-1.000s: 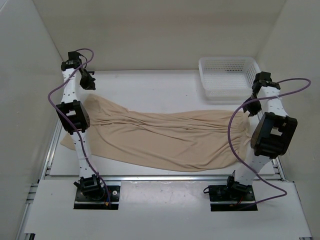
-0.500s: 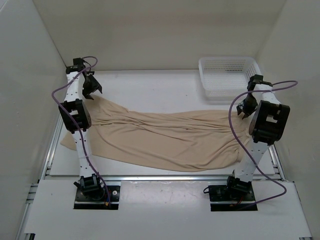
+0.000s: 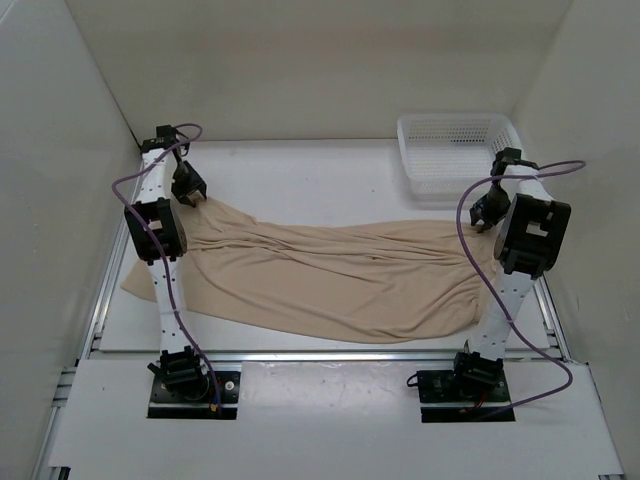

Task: Fold and stack the trousers
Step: Flatten the trousers out

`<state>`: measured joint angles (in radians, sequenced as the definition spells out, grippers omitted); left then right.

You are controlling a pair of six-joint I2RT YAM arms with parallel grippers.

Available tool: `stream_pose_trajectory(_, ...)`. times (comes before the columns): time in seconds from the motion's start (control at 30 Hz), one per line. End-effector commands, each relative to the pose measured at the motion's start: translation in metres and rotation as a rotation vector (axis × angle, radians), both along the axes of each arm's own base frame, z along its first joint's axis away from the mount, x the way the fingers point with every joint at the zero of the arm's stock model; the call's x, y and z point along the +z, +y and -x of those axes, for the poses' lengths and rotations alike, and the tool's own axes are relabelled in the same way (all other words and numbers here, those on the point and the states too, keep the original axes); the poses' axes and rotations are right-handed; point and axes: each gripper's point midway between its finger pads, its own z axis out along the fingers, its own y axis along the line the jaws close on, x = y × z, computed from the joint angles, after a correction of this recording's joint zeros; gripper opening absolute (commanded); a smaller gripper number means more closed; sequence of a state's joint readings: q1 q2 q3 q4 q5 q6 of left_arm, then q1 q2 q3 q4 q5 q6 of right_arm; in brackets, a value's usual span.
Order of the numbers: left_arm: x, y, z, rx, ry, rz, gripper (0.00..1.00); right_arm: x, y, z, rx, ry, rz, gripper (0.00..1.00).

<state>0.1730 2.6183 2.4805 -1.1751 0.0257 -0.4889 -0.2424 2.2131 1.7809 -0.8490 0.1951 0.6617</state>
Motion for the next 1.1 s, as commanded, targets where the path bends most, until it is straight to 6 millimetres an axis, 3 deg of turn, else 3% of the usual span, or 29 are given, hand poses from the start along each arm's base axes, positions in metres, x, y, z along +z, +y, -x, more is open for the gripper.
stream_pose_trajectory(0.0,0.002,0.0,-0.004,0.002,-0.012,-0.02,0.51,-0.004,-0.002,-0.008,-0.019,-0.006,-0.006,0.37)
stream_pose_trajectory(0.1,0.002,0.0,-0.004,-0.007,-0.012,-0.023,0.1,-0.004,-0.004,-0.008,-0.032,-0.005,0.002,0.23)
stream_pose_trajectory(0.13,0.008,0.0,-0.005,-0.007,-0.022,-0.024,0.1,-0.002,-0.007,-0.011,-0.044,-0.013,0.015,0.12)
stream_pose_trajectory(0.23,0.037,0.008,-0.008,0.007,-0.076,-0.044,0.1,0.022,-0.011,-0.011,-0.051,-0.051,0.048,0.0)
stream_pose_trajectory(0.4,0.077,0.035,-0.009,0.056,-0.165,-0.072,0.1,0.053,-0.02,-0.013,-0.075,-0.11,0.107,0.0)
stream_pose_trajectory(0.57,0.102,0.043,-0.008,0.08,-0.213,-0.069,0.1,0.073,-0.026,-0.01,-0.086,-0.142,0.147,0.0)
stream_pose_trajectory(0.73,0.113,0.056,-0.009,0.099,-0.247,-0.059,0.1,0.082,-0.028,-0.01,-0.099,-0.162,0.159,0.0)
stream_pose_trajectory(0.97,0.124,0.056,-0.014,0.103,-0.284,-0.035,0.1,0.093,-0.034,-0.013,-0.12,-0.187,0.19,0.0)
stream_pose_trajectory(1.07,0.137,0.065,-0.011,0.118,-0.312,-0.036,0.1,0.102,-0.035,-0.013,-0.132,-0.205,0.2,0.0)
